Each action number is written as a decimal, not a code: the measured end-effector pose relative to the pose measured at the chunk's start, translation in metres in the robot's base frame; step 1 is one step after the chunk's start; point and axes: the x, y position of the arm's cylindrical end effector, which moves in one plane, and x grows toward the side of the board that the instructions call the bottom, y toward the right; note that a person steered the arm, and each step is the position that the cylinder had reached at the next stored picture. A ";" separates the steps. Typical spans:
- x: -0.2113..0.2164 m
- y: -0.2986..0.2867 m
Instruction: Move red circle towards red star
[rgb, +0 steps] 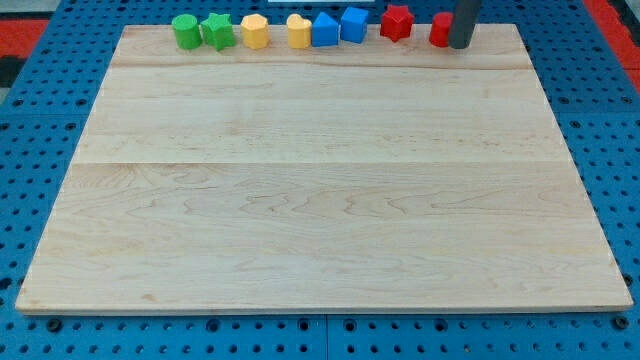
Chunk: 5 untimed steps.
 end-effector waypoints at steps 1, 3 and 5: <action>-0.007 0.000; -0.014 0.000; -0.016 0.000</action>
